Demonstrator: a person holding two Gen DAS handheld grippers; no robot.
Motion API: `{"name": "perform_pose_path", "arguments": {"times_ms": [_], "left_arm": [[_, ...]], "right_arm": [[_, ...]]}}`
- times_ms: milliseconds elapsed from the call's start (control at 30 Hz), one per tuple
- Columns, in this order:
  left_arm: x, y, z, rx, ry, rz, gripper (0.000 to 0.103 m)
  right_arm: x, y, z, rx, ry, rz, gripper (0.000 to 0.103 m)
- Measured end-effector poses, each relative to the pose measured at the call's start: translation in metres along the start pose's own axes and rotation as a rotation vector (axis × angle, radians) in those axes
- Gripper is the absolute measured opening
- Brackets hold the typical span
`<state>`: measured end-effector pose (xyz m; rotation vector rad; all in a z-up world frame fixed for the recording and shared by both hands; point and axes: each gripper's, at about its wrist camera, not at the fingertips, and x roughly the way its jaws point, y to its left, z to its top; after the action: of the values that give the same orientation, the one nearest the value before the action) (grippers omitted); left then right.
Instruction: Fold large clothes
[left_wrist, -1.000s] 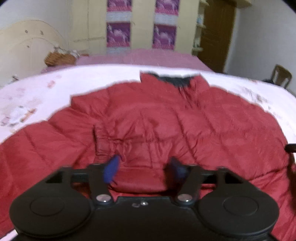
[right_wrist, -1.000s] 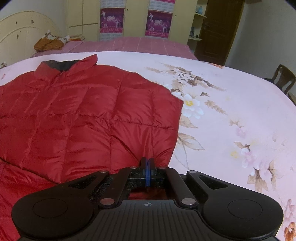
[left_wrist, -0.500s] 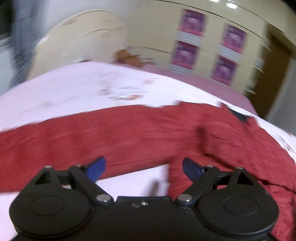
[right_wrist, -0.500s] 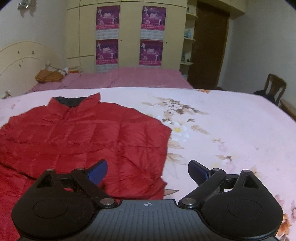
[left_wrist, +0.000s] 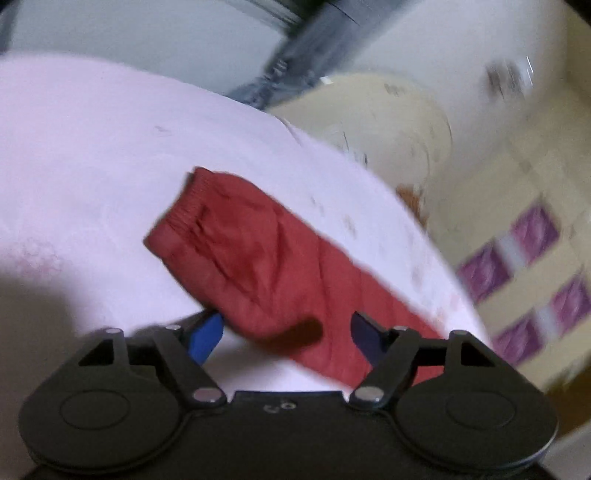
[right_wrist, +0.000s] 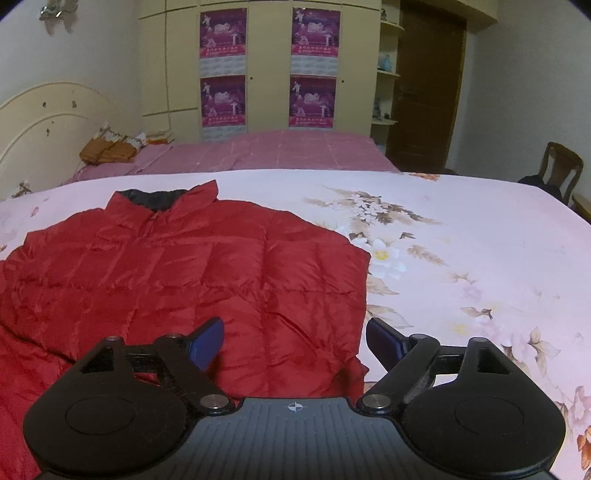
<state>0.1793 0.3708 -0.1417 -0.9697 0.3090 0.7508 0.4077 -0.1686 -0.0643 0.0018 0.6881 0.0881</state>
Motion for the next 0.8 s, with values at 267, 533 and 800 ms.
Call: {"name": "perform_pose_path", "arguments": {"times_ms": [267,533,800], "left_arm": [[0.034,-0.001,0.027,-0.04,0.009,-0.104,0.005],[0.038,-0.118,-0.001,0.334,0.012,-0.275,0.005],[0.059,-0.234,-0.091,0.64,0.169,-0.475,0.005]], "right_arm": [[0.002,-0.015,0.007,0.088,0.009,-0.026,0.036],[-0.001,-0.017,0.004,0.124,0.008,-0.038,0.035],[0.0,-0.012,0.006,0.18,0.006,-0.016,0.035]]}}
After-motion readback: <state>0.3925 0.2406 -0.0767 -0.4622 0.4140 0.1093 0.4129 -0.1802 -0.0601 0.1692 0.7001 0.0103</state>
